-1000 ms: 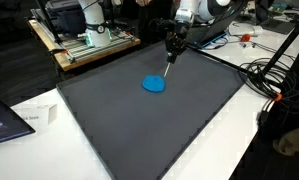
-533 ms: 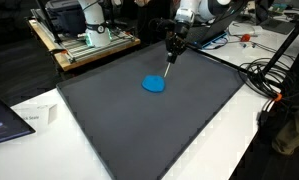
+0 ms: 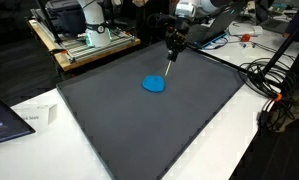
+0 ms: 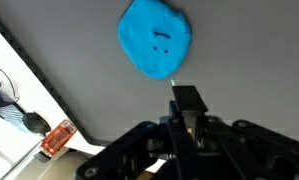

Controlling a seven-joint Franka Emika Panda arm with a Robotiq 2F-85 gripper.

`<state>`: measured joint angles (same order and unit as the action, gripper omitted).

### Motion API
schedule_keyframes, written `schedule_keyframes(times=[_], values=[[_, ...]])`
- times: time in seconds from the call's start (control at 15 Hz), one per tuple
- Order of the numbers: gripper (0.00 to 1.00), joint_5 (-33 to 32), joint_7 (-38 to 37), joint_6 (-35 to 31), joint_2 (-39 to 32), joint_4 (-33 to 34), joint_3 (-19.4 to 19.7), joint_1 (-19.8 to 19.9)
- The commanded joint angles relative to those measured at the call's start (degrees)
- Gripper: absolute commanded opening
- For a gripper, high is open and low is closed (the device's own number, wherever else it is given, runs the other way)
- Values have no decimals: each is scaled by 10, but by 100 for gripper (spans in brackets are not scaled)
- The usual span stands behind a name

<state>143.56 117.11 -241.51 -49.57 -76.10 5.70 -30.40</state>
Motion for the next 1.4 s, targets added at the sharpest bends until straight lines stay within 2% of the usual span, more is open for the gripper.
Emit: schedule_keyframes(times=[0.0, 0.4, 0.53, 0.6, 0.73, 1.0, 1.33], values=[[3, 8, 37, -15, 26, 6, -49, 52], [3, 8, 60, -15, 51, 11, -144, 146], [3, 8, 67, -15, 57, 12, -177, 180], [3, -8, 58, -15, 60, 5, -209, 208], [3, -3, 65, -9, 66, 1, -235, 240], [3, 10, 82, 2, 72, -9, -272, 301], [3, 21, 105, 20, 82, -24, -297, 357]])
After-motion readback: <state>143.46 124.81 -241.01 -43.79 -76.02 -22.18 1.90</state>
